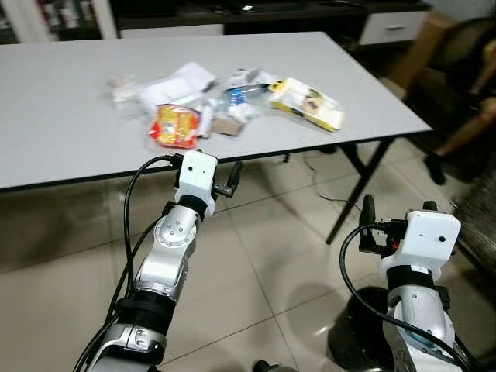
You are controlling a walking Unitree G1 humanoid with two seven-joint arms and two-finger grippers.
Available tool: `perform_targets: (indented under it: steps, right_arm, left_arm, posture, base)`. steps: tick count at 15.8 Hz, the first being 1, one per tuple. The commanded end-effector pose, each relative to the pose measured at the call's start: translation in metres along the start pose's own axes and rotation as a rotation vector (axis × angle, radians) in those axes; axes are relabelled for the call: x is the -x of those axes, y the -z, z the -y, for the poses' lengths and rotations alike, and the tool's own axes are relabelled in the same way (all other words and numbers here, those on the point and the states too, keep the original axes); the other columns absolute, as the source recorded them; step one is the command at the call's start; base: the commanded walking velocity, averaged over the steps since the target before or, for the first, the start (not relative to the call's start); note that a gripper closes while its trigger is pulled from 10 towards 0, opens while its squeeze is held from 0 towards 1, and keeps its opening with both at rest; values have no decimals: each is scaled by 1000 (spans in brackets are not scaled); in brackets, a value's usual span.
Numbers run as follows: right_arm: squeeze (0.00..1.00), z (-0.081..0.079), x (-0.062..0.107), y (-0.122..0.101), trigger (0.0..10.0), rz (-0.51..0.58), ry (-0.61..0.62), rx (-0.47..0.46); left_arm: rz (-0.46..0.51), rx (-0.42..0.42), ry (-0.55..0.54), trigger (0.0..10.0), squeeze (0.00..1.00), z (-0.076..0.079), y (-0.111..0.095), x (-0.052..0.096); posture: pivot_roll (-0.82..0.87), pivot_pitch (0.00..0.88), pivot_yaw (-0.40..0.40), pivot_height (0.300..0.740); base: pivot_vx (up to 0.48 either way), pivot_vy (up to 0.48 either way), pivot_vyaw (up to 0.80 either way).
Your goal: Picking trash to rubbish bin
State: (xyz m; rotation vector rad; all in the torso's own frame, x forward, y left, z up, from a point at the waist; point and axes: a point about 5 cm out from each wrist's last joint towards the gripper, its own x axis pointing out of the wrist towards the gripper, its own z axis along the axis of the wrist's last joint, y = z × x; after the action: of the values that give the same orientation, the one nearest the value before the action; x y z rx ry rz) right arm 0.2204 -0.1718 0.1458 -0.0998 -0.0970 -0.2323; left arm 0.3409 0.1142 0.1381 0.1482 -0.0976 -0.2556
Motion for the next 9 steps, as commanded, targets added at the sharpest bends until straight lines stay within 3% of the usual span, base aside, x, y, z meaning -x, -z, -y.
perform_targets:
  steps: [1,9]
  right_arm:
    - [0,2,-2,0,10000,-2,4,4]
    - [0,-1,-4,0,10000,7,-4,-5]
  left_arm:
    - [-3,-5,-21,10000,0,-3,-2,-3]
    - [-16,-3,-14,10000,0,-1,0,-4]
  posture:
    - [95,66,-40,740]
    - [103,64,-37,740]
  base:
    - [0,0,-800]
    - [0,0,-788]
